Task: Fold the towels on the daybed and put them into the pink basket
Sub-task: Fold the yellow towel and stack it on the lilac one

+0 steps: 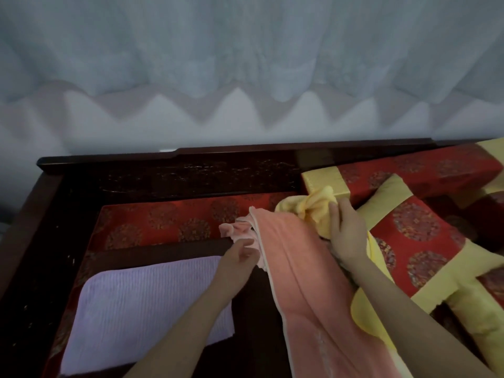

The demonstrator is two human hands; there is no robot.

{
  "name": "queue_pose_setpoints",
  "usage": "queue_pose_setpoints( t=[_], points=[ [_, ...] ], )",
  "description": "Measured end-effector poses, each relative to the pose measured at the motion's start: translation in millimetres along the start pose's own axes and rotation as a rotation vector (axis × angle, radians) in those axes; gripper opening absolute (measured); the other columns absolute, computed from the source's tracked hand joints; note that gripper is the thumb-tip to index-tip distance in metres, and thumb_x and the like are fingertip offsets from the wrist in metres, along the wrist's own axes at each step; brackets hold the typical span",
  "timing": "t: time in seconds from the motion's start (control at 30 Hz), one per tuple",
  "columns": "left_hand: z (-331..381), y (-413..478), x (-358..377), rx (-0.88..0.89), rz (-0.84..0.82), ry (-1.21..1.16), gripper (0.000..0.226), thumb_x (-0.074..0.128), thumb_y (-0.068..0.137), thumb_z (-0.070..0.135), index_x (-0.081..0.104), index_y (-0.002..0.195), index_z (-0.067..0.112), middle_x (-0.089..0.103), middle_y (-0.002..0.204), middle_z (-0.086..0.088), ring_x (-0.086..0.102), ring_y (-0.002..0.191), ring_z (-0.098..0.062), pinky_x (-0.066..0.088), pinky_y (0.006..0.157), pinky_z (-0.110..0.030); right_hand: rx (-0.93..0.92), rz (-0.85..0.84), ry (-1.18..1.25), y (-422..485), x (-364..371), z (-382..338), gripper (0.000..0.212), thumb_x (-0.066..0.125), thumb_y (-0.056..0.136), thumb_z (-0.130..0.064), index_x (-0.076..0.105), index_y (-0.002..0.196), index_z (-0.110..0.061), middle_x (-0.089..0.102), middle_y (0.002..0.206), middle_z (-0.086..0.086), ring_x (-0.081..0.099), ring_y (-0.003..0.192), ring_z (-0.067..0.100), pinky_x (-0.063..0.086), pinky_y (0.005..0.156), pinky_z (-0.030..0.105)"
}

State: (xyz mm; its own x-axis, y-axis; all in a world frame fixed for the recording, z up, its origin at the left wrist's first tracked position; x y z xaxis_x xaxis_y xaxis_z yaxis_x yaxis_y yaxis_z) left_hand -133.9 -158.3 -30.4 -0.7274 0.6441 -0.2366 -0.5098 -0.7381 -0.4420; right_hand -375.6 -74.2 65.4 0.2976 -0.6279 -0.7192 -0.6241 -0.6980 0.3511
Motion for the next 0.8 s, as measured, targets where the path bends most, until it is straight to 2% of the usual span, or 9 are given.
queue_pose_setpoints(
  t=[0.1, 0.2, 0.33, 0.4, 0.5, 0.6, 0.67, 0.73, 0.8],
  points=[
    [20.1, -2.8, 6.4, -0.121, -0.044, -0.274, 0.044, 0.054, 0.091, 0.043, 0.061, 0.118, 0.01, 0.069, 0.114, -0.008, 0.064, 0.107, -0.02, 0.047, 0.101, -0.038, -0.172, -0.002, 0.096, -23.0, -32.8, -61.7, 0.024, 0.033, 0.098, -0.036, 0.05, 0.087, -0.023, 0.049, 0.066, -0.013, 0.048, 0.057, 0.005, 0.033, 0.053, 0.019],
    [36.2, -14.3, 37.6, -0.298, -0.277, -0.59, 0.069, 0.042, 0.084, 0.07, 0.064, 0.116, 0.012, 0.072, 0.112, -0.011, 0.066, 0.107, -0.025, 0.047, 0.101, -0.042, -0.337, -0.143, 0.136, -68.3, -37.9, -111.8, 0.024, 0.04, 0.094, -0.035, 0.055, 0.107, -0.024, 0.058, 0.084, -0.018, 0.053, 0.069, 0.001, 0.04, 0.063, 0.011],
    [37.4, -23.6, 48.5, -0.361, -0.313, -0.523, 0.05, 0.071, 0.078, 0.039, 0.063, 0.119, 0.012, 0.071, 0.107, -0.015, 0.067, 0.1, -0.03, 0.055, 0.083, -0.038, -0.564, -0.462, -0.032, -138.6, 1.5, -135.2, 0.032, 0.055, 0.086, -0.037, 0.054, 0.118, -0.033, 0.064, 0.091, -0.011, 0.06, 0.072, 0.007, 0.046, 0.058, 0.023],
    [18.9, -17.1, 28.7, -0.318, -0.122, -0.375, 0.048, 0.073, 0.077, 0.009, 0.059, 0.123, 0.01, 0.069, 0.106, -0.015, 0.066, 0.095, -0.031, 0.056, 0.076, -0.039, -0.484, -0.6, -0.091, -153.6, 17.0, -117.0, 0.039, 0.052, 0.085, -0.053, 0.053, 0.12, -0.036, 0.064, 0.097, -0.012, 0.062, 0.078, 0.009, 0.046, 0.062, 0.023],
    [-22.1, -23.2, -16.8, -0.288, 0.171, -0.439, 0.047, 0.064, 0.079, -0.006, 0.053, 0.123, 0.007, 0.062, 0.109, -0.014, 0.062, 0.091, -0.03, 0.055, 0.075, -0.042, -0.324, -0.749, -0.227, -173.5, 35.0, -65.6, 0.056, 0.047, 0.074, -0.067, 0.051, 0.122, -0.039, 0.062, 0.109, -0.012, 0.063, 0.095, 0.012, 0.049, 0.072, 0.029],
    [-57.0, -42.8, -41.7, -0.294, 0.183, -0.84, 0.043, 0.051, 0.086, -0.01, 0.05, 0.123, 0.011, 0.059, 0.112, -0.018, 0.06, 0.093, -0.032, 0.056, 0.062, -0.038, -0.21, -0.769, -0.366, -202.6, 47.4, -27.5, 0.07, 0.052, 0.042, -0.082, 0.052, 0.1, -0.044, 0.062, 0.084, -0.021, 0.065, 0.07, -0.001, 0.049, 0.05, 0.017],
    [-66.4, -57.1, -58.4, -0.234, 0.176, -0.992, 0.05, 0.042, 0.087, -0.01, 0.05, 0.127, 0.018, 0.059, 0.116, -0.015, 0.059, 0.101, -0.031, 0.057, 0.07, -0.04, -0.16, -0.756, -0.339, -225.4, 59.8, -4.2, 0.08, 0.052, 0.031, -0.079, 0.048, 0.101, -0.041, 0.06, 0.091, -0.015, 0.066, 0.07, 0.003, 0.051, 0.049, 0.018],
    [-74.9, -70.9, -84.3, -0.127, 0.246, -1.032, 0.063, 0.038, 0.083, -0.013, 0.051, 0.13, 0.025, 0.058, 0.12, -0.011, 0.057, 0.109, -0.031, 0.049, 0.09, -0.044, -0.072, -0.796, -0.378, -242.5, 67.2, 16.0, 0.09, 0.053, 0.025, -0.076, 0.048, 0.107, -0.038, 0.051, 0.106, -0.01, 0.068, 0.074, 0.009, 0.053, 0.045, 0.025],
    [-83.2, -87.3, -113.2, -0.014, 0.316, -0.878, 0.055, 0.037, 0.084, -0.01, 0.056, 0.124, 0.023, 0.059, 0.119, -0.006, 0.061, 0.106, -0.024, 0.053, 0.088, -0.039, 0.0, -0.792, -0.434, -250.5, 71.6, 27.9, 0.099, 0.064, 0.017, -0.07, 0.048, 0.109, -0.037, 0.047, 0.11, -0.009, 0.069, 0.077, 0.013, 0.053, 0.044, 0.029]
  ],
)
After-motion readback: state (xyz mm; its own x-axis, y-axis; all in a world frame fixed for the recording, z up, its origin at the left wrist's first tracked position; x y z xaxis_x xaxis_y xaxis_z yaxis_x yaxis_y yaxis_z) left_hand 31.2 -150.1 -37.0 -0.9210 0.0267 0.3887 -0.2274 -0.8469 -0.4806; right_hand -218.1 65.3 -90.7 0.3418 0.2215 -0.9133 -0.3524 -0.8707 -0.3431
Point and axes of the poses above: each hand's wrist, its own y-axis towards the middle knuckle, its own x-axis out of the palm, z = x × y, the point moved 10 cm from there along y, towards the middle knuckle
